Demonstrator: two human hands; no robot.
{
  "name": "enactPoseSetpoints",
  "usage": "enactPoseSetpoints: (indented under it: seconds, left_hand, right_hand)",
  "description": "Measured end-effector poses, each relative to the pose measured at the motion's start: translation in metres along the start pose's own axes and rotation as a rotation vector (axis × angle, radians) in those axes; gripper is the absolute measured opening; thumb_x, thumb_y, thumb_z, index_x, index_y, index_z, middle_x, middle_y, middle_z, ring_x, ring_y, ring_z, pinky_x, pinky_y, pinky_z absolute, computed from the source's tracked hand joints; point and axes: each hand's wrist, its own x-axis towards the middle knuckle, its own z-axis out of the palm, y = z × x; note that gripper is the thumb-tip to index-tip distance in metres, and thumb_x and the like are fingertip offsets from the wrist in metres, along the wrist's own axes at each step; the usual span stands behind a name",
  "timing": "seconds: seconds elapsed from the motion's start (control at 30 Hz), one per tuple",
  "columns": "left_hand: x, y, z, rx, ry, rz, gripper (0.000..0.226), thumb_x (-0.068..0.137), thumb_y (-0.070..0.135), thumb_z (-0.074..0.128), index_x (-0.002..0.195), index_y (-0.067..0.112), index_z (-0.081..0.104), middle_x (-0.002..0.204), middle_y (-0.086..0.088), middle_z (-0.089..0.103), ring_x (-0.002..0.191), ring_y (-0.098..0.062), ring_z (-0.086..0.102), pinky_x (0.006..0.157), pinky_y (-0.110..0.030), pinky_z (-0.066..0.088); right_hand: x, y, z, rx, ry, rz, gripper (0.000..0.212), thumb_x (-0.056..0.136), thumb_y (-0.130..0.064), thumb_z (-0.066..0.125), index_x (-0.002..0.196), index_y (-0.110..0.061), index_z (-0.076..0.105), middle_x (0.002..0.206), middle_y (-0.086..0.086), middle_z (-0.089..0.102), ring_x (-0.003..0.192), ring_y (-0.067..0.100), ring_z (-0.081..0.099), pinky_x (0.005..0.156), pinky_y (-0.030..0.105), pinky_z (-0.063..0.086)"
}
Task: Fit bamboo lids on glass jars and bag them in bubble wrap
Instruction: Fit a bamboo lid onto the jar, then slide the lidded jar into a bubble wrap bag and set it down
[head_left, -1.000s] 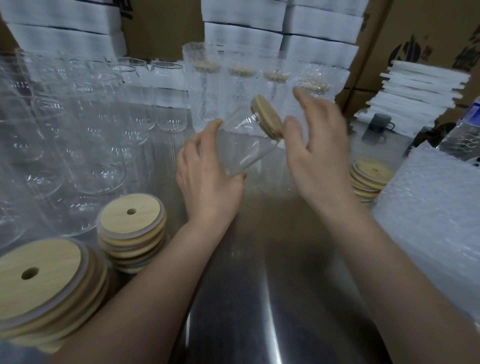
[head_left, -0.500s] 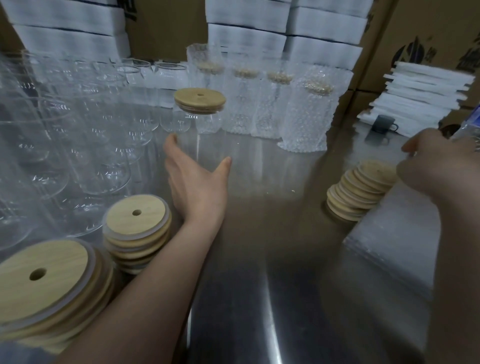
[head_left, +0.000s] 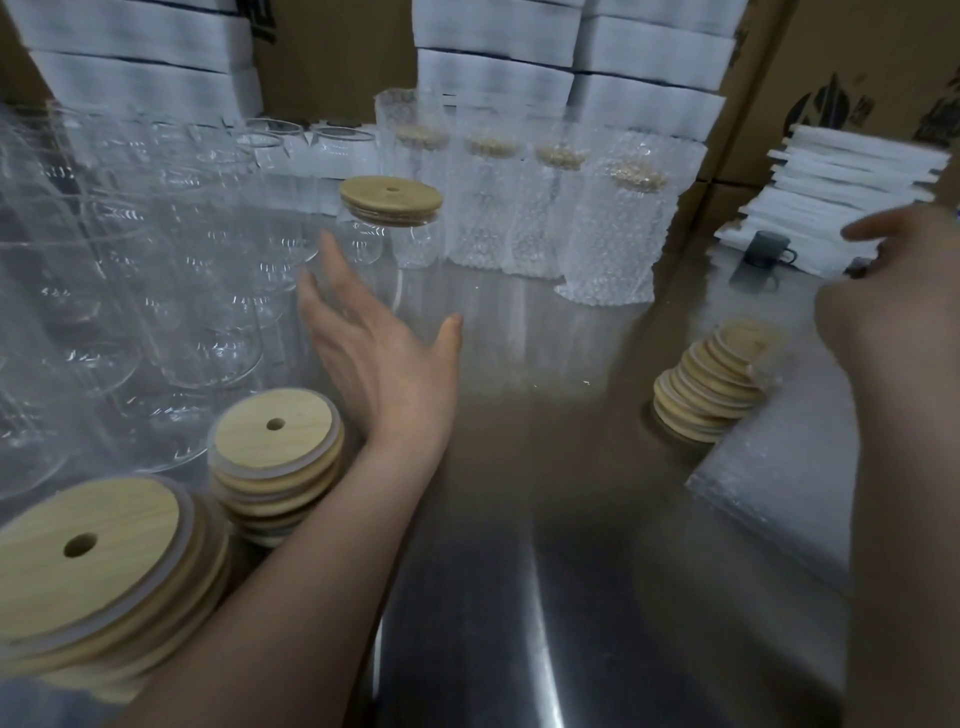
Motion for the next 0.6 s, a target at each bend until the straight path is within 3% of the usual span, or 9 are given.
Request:
enactPoseSetpoints:
  seconds: [0.1,0.17,0.23,0.3,0.4,0.5,0.6]
  left_hand:
    - [-0.005,0.009,-0.005,0.092,0.067,0.159,0.100,0.079,0.026,0.074,0.154,0.008,0.012,0.156,-0.026,0.008,0.145,-0.042,0.016,0.120,-0.052,0.017]
    - [-0.008,0.016,-0.009,0.098,0.122,0.299,0.088,0.080,0.021,0.069,0.150,0.000,0.022,0.154,-0.030,0.015,0.144,-0.042,0.021,0.117,-0.057,0.021]
    - [-0.010,0.023,-0.012,0.053,0.149,0.476,0.075,0.080,0.014,0.066,0.144,-0.006,0.032,0.149,-0.035,0.020,0.142,-0.038,0.025,0.112,-0.059,0.028]
    - [-0.013,0.030,-0.012,-0.032,0.093,0.636,0.065,0.082,0.012,0.063,0.139,-0.009,0.039,0.147,-0.036,0.022,0.140,-0.040,0.030,0.112,-0.057,0.032]
    - [-0.025,0.039,-0.010,-0.182,-0.198,0.685,0.067,0.088,0.028,0.059,0.141,-0.005,0.038,0.149,-0.026,0.031,0.143,-0.036,0.030,0.118,-0.044,0.026]
    - [-0.039,0.040,-0.008,-0.325,-0.632,0.452,0.086,0.082,0.054,0.059,0.151,0.011,0.028,0.153,-0.007,0.035,0.144,-0.014,0.030,0.118,-0.035,0.026]
    - [-0.039,0.032,-0.002,-0.329,-0.776,0.354,0.085,0.079,0.046,0.073,0.149,0.016,0.035,0.147,0.000,0.046,0.135,-0.007,0.041,0.115,-0.035,0.034]
  right_hand:
    - [-0.010,-0.015,0.004,0.148,0.185,-0.127,0.056,0.074,0.002,0.046,0.120,-0.030,0.054,0.129,0.013,0.050,0.111,0.023,0.054,0.092,0.047,0.050]
    - [-0.019,-0.027,0.008,0.213,0.272,-0.242,0.054,0.075,0.001,0.039,0.119,-0.023,0.059,0.126,0.013,0.054,0.106,0.016,0.054,0.088,0.032,0.048]
    - [-0.030,-0.040,0.013,0.265,0.301,-0.368,0.052,0.074,0.005,0.036,0.115,-0.013,0.063,0.121,0.017,0.056,0.100,0.011,0.054,0.079,0.018,0.043]
    - [-0.043,-0.050,0.018,0.337,0.294,-0.465,0.046,0.076,0.009,0.037,0.110,-0.006,0.064,0.115,0.020,0.056,0.095,0.009,0.052,0.075,0.013,0.039]
    - [-0.057,-0.058,0.027,0.427,0.241,-0.533,0.038,0.079,0.010,0.042,0.106,-0.003,0.065,0.108,0.020,0.057,0.092,0.006,0.052,0.074,0.011,0.038]
    - [-0.064,-0.062,0.036,0.554,0.176,-0.544,0.033,0.081,0.010,0.047,0.103,-0.005,0.066,0.103,0.013,0.059,0.088,0.002,0.054,0.074,0.013,0.041]
    - [-0.069,-0.064,0.045,0.652,0.106,-0.535,0.032,0.082,0.010,0.049,0.100,-0.012,0.064,0.101,0.009,0.061,0.087,0.006,0.057,0.075,0.019,0.045]
